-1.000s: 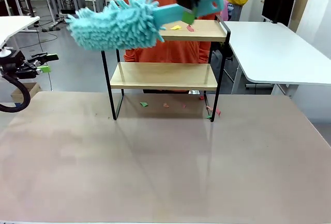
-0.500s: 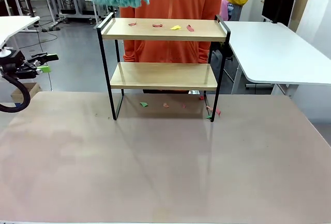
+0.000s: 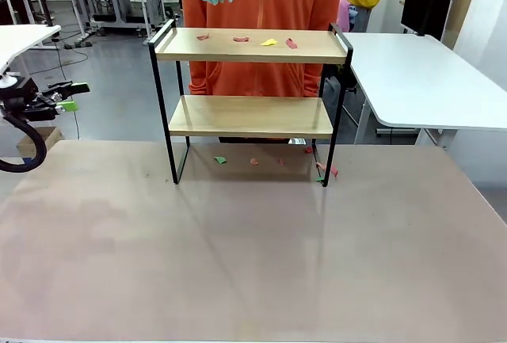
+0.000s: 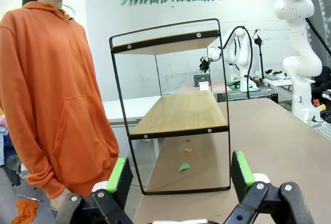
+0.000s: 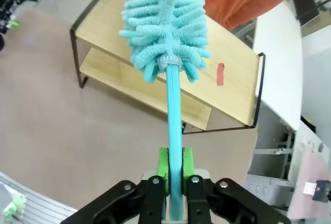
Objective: Clean the shelf.
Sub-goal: Clean the specific section of the Shelf indicated by the human with the Duster.
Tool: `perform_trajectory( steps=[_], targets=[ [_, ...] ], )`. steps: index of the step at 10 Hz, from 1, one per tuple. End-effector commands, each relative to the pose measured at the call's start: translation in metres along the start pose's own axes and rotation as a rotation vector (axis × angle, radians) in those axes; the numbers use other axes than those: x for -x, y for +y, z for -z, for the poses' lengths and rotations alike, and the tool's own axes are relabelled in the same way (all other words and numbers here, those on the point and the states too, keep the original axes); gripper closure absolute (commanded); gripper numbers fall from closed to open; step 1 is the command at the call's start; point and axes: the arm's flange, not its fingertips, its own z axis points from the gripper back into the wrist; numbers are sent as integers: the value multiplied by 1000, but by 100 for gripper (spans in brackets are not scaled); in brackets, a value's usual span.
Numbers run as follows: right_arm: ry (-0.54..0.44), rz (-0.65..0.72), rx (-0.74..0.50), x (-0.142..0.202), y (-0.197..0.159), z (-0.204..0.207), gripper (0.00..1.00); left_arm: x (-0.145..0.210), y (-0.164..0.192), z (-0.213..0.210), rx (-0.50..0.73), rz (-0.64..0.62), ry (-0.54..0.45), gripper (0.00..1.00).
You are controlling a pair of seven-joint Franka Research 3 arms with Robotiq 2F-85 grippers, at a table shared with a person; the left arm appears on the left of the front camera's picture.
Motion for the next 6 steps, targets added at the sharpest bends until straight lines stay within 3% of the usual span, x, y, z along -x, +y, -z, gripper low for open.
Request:
perform_trajectory(
  steps=[1,4,6],
  targets=[
    [-5,-14,-3,10,-2,-12,87,-3,-2,1,1,15,3,0],
    [-4,-7,-3,4,2,-6,87,-3,-2,1,1,15,3,0],
    [-52,208,82,-11,27,12,87,-3,-2,1,1,15,3,0]
  ],
)
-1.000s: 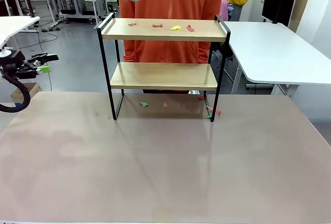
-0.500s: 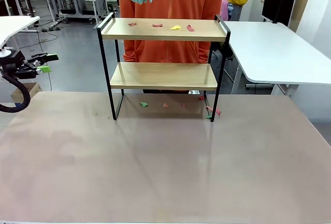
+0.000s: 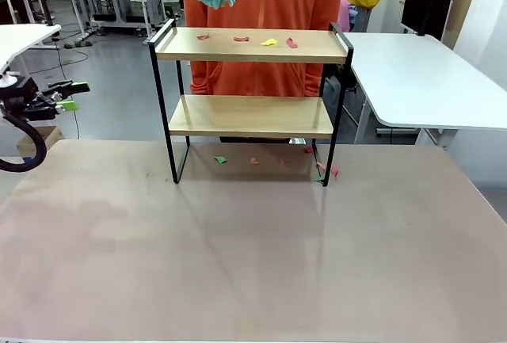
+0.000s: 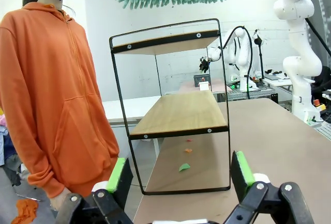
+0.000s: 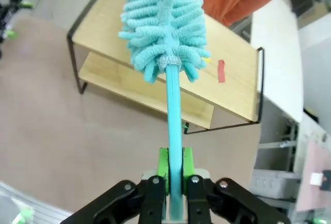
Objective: Clean the shelf.
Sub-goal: Clean the specific section of the Shelf indicated by the human with the Duster.
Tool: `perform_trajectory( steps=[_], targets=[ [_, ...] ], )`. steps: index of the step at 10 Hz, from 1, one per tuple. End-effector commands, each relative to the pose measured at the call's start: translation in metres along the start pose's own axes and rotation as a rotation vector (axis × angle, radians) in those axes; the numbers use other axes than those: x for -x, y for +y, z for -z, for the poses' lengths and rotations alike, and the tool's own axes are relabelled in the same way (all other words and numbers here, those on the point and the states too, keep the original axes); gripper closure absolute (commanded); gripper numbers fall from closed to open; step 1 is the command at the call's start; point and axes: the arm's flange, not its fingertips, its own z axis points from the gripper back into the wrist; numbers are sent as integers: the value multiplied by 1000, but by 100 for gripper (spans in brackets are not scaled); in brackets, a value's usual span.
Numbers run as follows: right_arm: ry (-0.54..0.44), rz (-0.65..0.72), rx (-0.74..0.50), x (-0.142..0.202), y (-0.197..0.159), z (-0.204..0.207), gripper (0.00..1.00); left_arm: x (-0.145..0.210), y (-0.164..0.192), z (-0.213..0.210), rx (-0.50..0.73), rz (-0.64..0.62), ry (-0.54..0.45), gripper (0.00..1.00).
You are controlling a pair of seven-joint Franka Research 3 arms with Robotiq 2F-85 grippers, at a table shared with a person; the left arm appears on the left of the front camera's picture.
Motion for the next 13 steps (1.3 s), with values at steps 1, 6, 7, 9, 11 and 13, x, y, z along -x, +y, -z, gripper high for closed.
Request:
perform_trajectory(
  steps=[1,6,7,9,11,13],
  targets=[
    [-78,253,63,-12,22,4,87,-3,-2,1,1,14,2,0],
    [-181,504,-94,-21,51,8,87,-3,-2,1,1,14,2,0],
    [-181,519,-162,-22,53,8,87,-3,-2,1,1,14,2,0],
    [-145,547,-308,-23,49,12,87,-3,-2,1,1,14,2,0],
    [-83,563,-375,-21,43,18,87,-3,-2,1,1,14,2,0],
    [10,567,-399,-18,42,28,87,-3,-2,1,1,14,2,0]
  ],
)
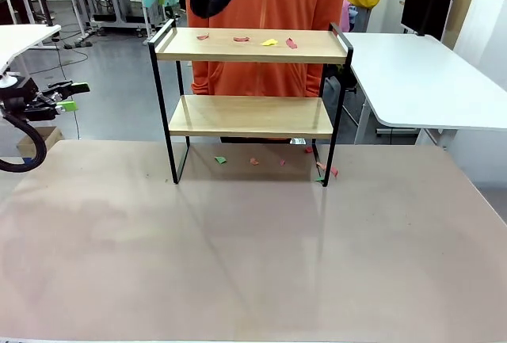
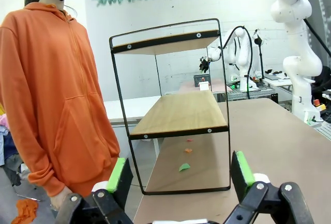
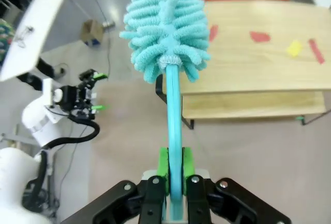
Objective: Clean the shelf.
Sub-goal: Clean the specific section of the Shelf indicated by the human with the Duster.
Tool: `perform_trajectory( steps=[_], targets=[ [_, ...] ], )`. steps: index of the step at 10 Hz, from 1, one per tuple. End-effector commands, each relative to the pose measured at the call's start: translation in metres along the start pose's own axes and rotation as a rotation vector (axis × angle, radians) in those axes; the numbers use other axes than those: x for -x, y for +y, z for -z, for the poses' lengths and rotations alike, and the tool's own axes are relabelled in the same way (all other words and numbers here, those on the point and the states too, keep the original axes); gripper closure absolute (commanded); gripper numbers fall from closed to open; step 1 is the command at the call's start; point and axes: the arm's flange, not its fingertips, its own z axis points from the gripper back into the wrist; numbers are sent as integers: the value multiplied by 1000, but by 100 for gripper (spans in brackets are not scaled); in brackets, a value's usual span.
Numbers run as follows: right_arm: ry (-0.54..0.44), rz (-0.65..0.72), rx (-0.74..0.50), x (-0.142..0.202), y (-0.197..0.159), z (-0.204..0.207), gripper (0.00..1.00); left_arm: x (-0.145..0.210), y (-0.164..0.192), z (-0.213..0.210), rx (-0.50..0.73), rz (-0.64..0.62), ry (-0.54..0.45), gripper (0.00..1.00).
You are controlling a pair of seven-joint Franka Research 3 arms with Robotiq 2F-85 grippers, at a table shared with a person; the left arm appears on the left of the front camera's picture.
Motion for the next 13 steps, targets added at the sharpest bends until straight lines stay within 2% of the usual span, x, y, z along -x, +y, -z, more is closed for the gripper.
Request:
perform_trajectory(
  steps=[1,5,11,12,13],
  targets=[
    [81,9,-13,9,-20,2,87,-3,-2,1,1,14,2,0],
    [180,30,-29,11,-34,17,87,-3,-2,1,1,14,2,0],
    [256,51,-66,11,-52,40,87,-3,-2,1,1,14,2,0],
    [240,30,-68,9,-53,41,87,-3,-2,1,1,14,2,0],
    [233,68,-29,6,-36,42,87,-3,-2,1,1,14,2,0]
  ],
)
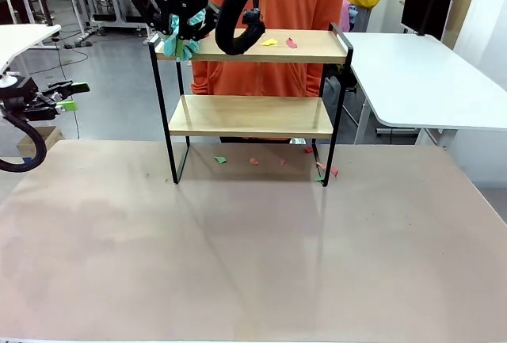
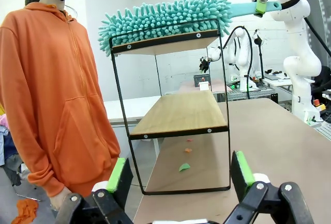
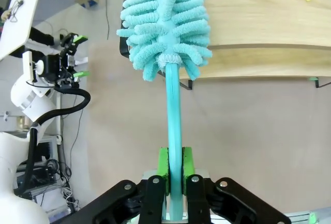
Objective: Clean the shelf.
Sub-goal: Clean the specific section of the Shelf indicated by the human with the Duster.
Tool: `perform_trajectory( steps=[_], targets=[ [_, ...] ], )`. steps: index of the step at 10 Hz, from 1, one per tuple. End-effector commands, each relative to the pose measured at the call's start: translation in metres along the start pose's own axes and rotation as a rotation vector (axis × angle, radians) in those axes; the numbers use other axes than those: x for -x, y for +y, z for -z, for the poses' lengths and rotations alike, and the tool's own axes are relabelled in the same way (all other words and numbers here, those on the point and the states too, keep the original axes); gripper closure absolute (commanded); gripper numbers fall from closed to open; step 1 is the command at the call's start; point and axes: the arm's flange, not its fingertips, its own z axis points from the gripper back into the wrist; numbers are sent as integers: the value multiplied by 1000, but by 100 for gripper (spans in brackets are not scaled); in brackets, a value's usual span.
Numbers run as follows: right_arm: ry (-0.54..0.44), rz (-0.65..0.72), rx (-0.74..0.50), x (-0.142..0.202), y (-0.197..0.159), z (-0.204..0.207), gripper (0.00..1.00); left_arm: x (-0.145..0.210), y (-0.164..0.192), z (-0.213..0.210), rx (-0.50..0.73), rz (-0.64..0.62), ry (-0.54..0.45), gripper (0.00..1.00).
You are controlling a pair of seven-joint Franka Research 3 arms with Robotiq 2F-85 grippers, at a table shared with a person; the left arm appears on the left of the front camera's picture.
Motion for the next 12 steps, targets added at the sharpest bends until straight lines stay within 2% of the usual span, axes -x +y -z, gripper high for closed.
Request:
perform_trajectory(
  steps=[1,5,12],
  targets=[
    [3,11,2,2,3,-4,87,-3,-2,1,1,14,2,0],
    [-12,-3,9,2,4,0,87,-3,-2,1,1,14,2,0],
    [112,69,81,4,-67,-41,87,-3,-2,1,1,14,2,0]
  ],
)
